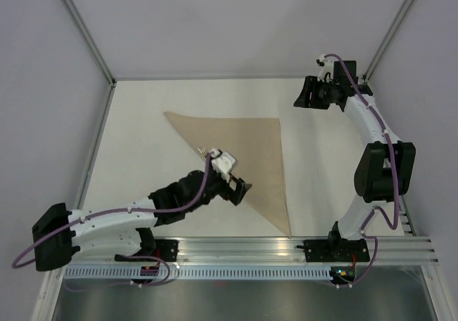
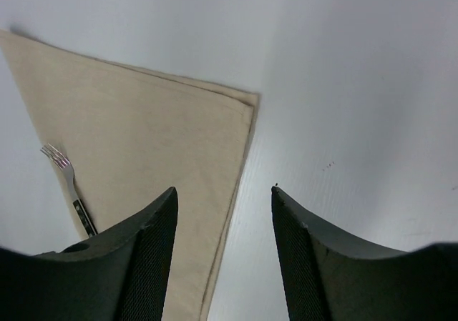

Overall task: Fold the napkin, place the utensils inside, and roll it up
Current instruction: Fold the napkin at the center of the board.

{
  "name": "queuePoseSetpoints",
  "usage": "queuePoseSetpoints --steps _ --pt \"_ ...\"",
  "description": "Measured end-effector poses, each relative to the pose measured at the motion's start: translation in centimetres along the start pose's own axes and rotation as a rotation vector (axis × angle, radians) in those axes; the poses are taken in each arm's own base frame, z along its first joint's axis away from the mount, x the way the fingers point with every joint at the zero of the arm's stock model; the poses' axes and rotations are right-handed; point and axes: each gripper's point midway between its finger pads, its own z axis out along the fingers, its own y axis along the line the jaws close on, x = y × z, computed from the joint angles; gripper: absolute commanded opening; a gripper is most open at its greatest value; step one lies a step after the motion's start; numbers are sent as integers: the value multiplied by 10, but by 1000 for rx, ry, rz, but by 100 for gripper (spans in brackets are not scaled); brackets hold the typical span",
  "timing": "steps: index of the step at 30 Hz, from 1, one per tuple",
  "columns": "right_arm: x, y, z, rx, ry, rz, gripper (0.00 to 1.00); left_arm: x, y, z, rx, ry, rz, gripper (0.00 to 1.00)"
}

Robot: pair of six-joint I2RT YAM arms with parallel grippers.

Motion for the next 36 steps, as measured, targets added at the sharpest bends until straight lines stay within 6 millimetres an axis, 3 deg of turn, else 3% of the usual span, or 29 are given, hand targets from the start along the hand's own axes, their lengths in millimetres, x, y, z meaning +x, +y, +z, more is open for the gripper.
queuePoseSetpoints --steps 3,5,11,14,20,27,36 --pt "13 -18 -3 4 23 47 60 41 -49 2 101 30 187 100" --pt "19 -26 -4 6 35 69 59 57 -74 7 142 26 296 99" --pt "19 -38 -9 8 30 97 58 89 -132 9 228 -49 556 99" --pt "18 -40 -10 10 26 100 57 107 -152 10 262 -74 669 99" --pt "15 -39 -9 7 15 98 55 138 -178 8 323 -66 813 93" --pt "16 -39 -10 7 12 100 51 151 -201 7 382 -62 851 82" --pt "17 -40 -10 9 13 103 47 178 -208 12 425 -23 895 67"
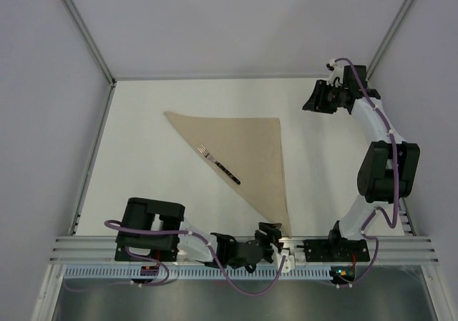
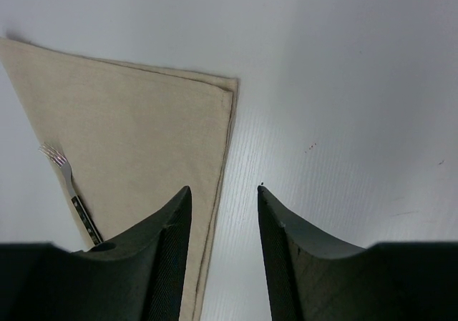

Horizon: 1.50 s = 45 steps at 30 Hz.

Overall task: Fold the napkin, place the utensils inside, and roll it up
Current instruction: Fold the napkin at the center of the board.

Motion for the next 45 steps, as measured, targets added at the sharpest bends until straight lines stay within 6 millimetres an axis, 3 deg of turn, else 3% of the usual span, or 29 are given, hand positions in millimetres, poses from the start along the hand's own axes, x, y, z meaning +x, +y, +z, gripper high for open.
queuePoseSetpoints --steps 7,18,35,36,39,41,45 --pt "0 -1 0 1 -1 4 44 11 -12 8 20 18 32 60" --pt "3 -2 1 2 3 10 39 10 -21 27 7 -8 59 57" --pt "5 -2 3 -1 6 15 35 17 -26 34 6 5 69 35" --pt "5 -2 3 -1 7 16 35 17 -26 34 8 5 70 28" --pt "6 -2 3 -1 8 16 34 17 -30 36 23 6 73 26" --pt "6 -2 3 -1 8 17 34 16 -31 37 27 8 72 12" --pt "6 -2 3 -1 8 16 34 16 -35 38 45 9 74 3"
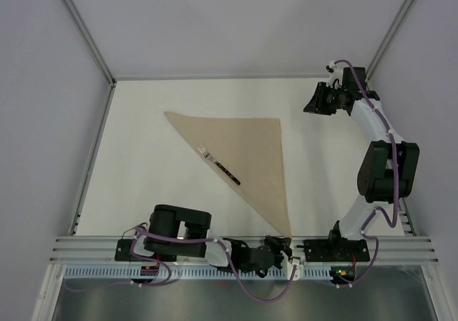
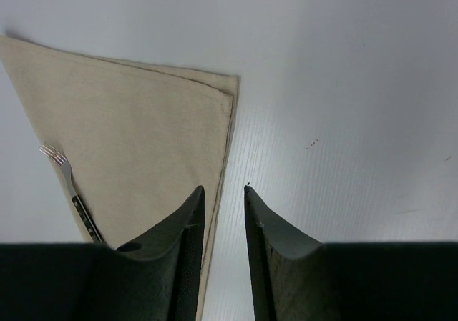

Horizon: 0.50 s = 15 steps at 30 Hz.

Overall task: Fold the napkin, place the utensils inside, and roll it up
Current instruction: Fold the napkin at the center of the board.

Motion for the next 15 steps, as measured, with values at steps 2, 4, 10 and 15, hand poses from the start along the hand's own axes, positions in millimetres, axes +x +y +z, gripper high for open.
queuePoseSetpoints --steps 2,4,10,15 --pt "0 0 0 0 0 0 34 -1 0 0 1 0 0 2" --pt "0 0 0 0 0 0 34 -2 -1 1 3 -1 0 2" --pt "2 0 0 0 3 2 34 -12 15 7 -47 -3 -35 2" --pt "2 -1 1 1 5 3 34 -22 47 6 -122 -16 -120 2"
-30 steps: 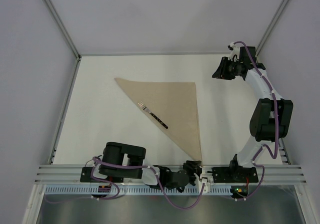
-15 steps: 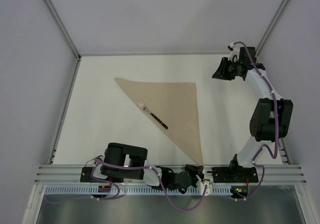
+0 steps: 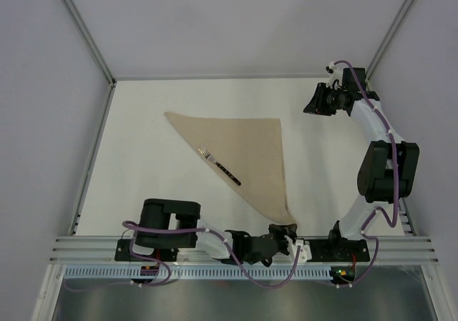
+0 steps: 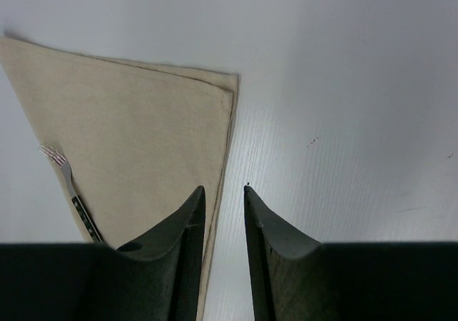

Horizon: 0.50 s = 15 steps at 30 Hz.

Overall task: Fold the napkin, place the utensils inside, and roll it up
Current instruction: Fold the napkin at the center of the board.

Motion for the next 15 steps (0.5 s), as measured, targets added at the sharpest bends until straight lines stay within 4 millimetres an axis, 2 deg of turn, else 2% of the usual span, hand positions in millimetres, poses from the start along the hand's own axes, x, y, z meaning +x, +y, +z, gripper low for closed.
queuePoseSetpoints --steps 5,8,12,15 --pt "1 0 0 0 2 1 34 -12 38 0 -79 -11 -118 2" --pt "1 0 0 0 2 1 34 -14 71 -1 -136 -5 -221 2" --pt "1 0 0 -3 2 1 33 -4 134 -11 -253 -3 -396 2" --pt "1 1 0 -9 4 2 34 20 186 -30 -361 8 -534 2"
